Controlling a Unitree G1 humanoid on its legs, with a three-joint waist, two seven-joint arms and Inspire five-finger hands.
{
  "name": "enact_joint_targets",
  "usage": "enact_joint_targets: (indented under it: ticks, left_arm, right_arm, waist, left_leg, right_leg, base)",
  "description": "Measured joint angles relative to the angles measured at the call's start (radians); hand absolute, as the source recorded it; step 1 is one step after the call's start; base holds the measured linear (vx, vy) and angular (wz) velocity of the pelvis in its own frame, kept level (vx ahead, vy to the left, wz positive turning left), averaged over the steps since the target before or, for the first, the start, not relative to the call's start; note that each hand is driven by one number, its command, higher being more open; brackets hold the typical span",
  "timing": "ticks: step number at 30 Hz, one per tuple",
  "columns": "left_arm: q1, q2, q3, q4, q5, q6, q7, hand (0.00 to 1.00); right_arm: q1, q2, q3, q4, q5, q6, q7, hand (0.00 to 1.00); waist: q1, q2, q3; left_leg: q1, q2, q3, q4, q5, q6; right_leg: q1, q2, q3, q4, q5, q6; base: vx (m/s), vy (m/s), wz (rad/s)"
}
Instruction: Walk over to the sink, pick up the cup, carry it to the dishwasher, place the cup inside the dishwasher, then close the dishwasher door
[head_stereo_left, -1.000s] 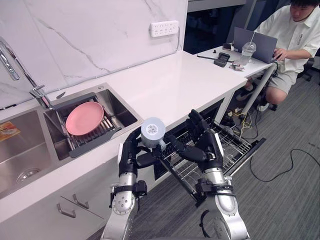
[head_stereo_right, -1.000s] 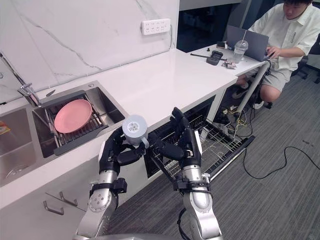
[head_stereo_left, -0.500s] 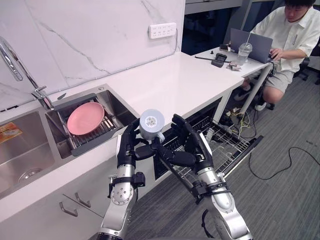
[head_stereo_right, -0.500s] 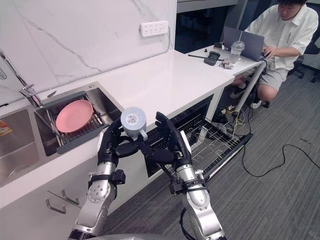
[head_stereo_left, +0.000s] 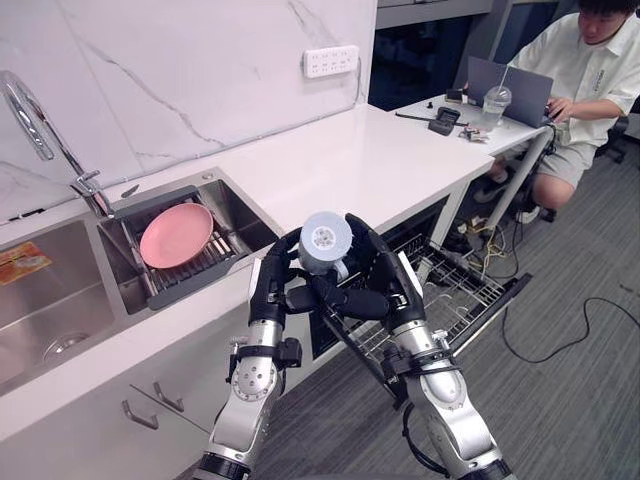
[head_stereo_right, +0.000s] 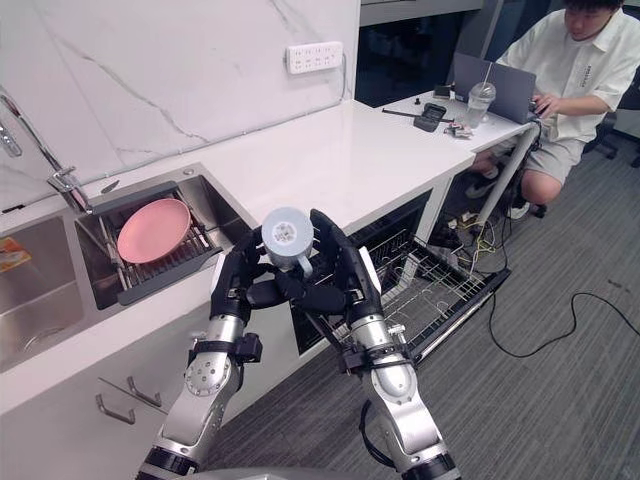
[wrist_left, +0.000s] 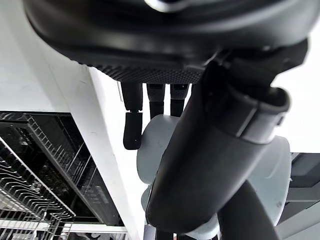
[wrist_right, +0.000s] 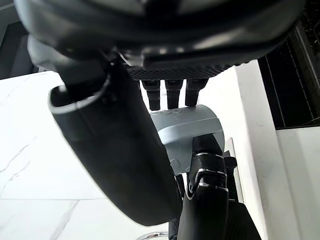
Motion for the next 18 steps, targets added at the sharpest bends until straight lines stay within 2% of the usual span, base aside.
enact_joint_targets:
  ticks: [8,9,18]
  left_arm:
    - [0.000,0.002,-0.047,0.001,0.000,0.002,-0.009,0.30]
    - [0.000,0.004,-0.061,0.001,-0.001,0.002,-0.010,0.30]
    - [0.003,0.056,-0.121,0.016,-0.002,0.004,-0.020,0.30]
  right_arm:
    - [-0.077,0.000,-0.001,0.034,-0.001,0.002,-0.020,0.90]
    - [-0.083,0.001,-0.004,0.038,-0.004,0.002,-0.025,0.30]
    - [-0.095,-0.008,-0.046,0.104,-0.016,0.003,-0.043,0.30]
  waist:
    - [0.002,-0.001,-0.008]
    - [0.004,0.000,-0.008]
    - [0.005,-0.002,-0.010]
  left_leg:
    - [0.001,-0.004,-0.010,-0.034,0.025,-0.001]
    - [0.000,-0.004,-0.013,-0.036,0.027,-0.001]
    - [-0.014,-0.001,-0.034,-0.034,0.037,-0.003]
  right_leg:
    - [-0.009,-0.001,-0.011,0.003,0.001,0.001]
    - [-0.009,-0.001,-0.013,0.002,0.001,0.000]
    - [-0.008,0.001,-0.032,0.002,0.004,-0.004]
  base:
    - [-0.02,-0.003,0.05]
    - [-0.01,-0.007,0.06]
    - [-0.02,-0.008,0.07]
